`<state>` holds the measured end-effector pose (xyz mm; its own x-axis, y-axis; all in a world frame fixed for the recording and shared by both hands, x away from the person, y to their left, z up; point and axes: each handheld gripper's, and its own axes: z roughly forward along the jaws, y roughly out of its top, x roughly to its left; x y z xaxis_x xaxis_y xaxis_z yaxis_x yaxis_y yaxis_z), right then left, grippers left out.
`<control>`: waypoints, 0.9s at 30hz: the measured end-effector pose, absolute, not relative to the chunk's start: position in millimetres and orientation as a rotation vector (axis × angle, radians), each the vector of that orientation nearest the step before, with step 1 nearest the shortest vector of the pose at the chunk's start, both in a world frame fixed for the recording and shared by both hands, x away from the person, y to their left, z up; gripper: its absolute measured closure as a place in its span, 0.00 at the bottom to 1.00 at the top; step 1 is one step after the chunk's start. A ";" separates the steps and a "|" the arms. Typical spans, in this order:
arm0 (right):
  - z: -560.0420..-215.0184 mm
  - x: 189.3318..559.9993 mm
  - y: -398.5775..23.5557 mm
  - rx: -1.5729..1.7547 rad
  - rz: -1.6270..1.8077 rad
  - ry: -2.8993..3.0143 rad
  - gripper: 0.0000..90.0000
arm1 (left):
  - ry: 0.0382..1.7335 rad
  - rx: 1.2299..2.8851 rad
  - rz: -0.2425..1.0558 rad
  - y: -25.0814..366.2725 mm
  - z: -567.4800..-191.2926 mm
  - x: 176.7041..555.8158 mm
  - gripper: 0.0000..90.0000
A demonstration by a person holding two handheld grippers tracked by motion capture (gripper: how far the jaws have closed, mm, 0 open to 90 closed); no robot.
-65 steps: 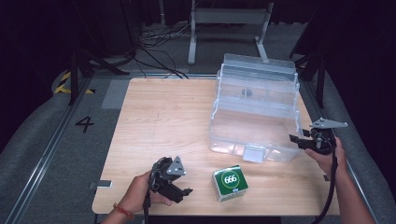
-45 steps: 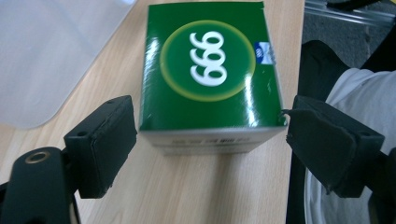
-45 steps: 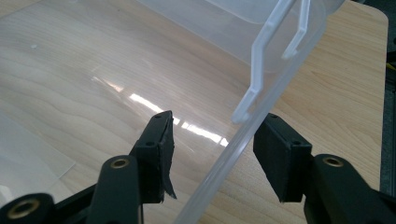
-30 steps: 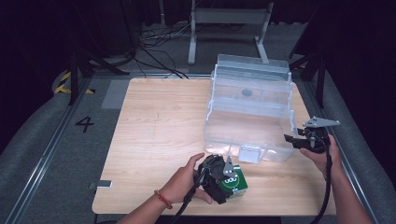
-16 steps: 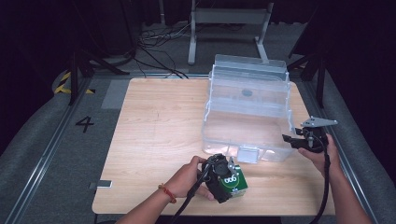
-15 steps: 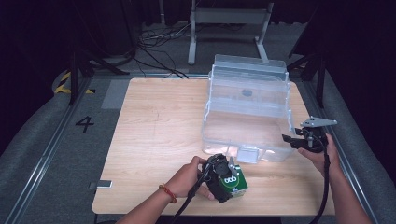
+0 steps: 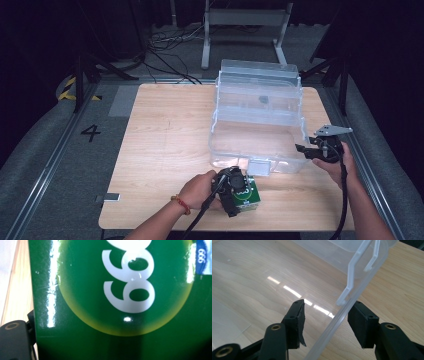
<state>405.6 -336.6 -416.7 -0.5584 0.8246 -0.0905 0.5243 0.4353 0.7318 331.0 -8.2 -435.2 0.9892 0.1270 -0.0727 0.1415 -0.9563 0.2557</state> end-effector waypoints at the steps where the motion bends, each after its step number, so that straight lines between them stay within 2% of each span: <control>1: -416.5 405.5 -334.5 1.134 0.921 2.258 0.54 | 0.200 2.876 -0.082 -3.0 -434.9 331.0 0.13; 15: -415.6 395.7 -303.1 1.105 0.905 2.281 0.54 | 0.273 2.889 -0.076 57.0 -434.3 325.5 0.13; 27: -414.8 390.1 -272.3 1.083 0.892 2.297 0.54 | 0.256 2.881 -0.079 74.5 -434.8 316.5 0.13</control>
<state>390.1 -272.3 -414.8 -0.5925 0.7969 -0.1180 0.5084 0.4835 0.7126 316.5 74.5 -434.8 0.9831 0.1665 -0.0755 0.1800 -0.9540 0.2396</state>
